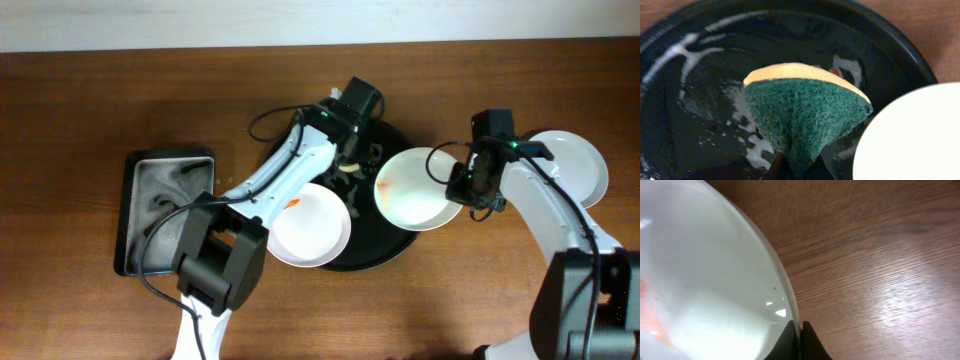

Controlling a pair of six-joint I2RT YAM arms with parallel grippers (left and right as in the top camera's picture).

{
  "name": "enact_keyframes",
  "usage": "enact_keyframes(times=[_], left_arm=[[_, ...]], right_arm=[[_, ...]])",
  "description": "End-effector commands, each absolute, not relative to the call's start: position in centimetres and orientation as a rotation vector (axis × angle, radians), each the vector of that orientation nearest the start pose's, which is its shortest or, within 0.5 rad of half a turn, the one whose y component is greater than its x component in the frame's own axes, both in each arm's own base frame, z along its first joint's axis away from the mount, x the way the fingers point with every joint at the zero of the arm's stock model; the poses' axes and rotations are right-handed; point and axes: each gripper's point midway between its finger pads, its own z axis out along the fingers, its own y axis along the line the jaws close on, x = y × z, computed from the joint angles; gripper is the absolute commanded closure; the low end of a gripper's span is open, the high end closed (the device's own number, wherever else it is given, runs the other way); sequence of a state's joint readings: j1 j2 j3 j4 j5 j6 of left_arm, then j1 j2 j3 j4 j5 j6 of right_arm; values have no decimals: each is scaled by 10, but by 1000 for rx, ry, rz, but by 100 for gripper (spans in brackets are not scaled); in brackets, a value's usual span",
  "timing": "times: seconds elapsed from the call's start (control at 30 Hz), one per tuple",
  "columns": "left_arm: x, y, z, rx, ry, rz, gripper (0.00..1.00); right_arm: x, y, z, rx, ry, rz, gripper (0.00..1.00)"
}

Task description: Clean dirty plates on tray and stack at the side

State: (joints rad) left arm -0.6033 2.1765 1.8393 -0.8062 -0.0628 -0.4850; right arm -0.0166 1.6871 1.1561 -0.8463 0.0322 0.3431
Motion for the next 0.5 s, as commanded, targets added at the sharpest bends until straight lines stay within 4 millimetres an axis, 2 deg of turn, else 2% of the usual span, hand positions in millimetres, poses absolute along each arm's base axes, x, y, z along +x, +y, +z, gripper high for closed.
enact_keyframes(times=[0.0,0.07,0.1,0.13,0.17,0.2,0.23,0.27,0.37,0.47], left_arm=[[452,-265,140,216,2658,-412,100],[453,-246,158,268,2648,-533,100],[454,-232,158,270,2670,-602,100],[454,-224,156,290,2673,-657,100],[453,-215,156,318,2677,-678,100],[452,-213,156,344,2675,-680,100],[451,-214,155,376,2673,-676,100],[450,-213,155,389,2674,-672,100],[449,-213,154,399,2675,-670,100],[448,-213,154,412,2674,-667,100]], right_arm=[[351,-8,113,424,2776,-186,96],[354,0,143,325,2721,-355,96],[355,5,165,250,2665,-493,96],[356,6,174,226,2640,-548,96],[356,10,198,164,2564,-685,96],[356,12,205,145,2538,-719,96],[359,20,221,33,2455,-841,96],[359,22,230,0,2398,-918,96],[359,44,238,-140,2344,-969,96],[359,55,238,-240,2311,-1040,96]])
